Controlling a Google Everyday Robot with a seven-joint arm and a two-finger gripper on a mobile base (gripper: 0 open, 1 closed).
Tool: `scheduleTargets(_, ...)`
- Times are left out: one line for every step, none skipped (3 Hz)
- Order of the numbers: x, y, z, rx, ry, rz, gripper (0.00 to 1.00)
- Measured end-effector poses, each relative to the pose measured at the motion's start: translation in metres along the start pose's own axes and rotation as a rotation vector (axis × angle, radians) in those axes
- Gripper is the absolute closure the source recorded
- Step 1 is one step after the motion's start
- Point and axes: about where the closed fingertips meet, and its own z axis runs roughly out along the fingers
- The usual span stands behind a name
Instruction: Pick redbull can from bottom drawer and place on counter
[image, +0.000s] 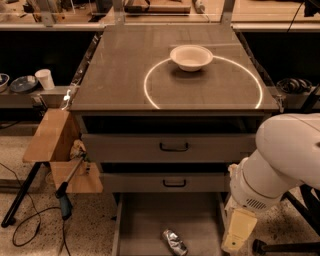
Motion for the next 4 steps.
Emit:
scheduleTargets(-0.028, 0.012, 0.021, -0.067, -0.021, -0.053, 0.0)
scheduleTargets(-0.028, 0.012, 0.021, -0.067, -0.021, -0.053, 0.0)
scheduleTargets(-0.026, 0.01, 0.024, -0.071, -0.028, -0.031, 0.0)
scheduleTargets(-0.027, 0.008, 0.034, -0.067, -0.038, -0.012, 0.0)
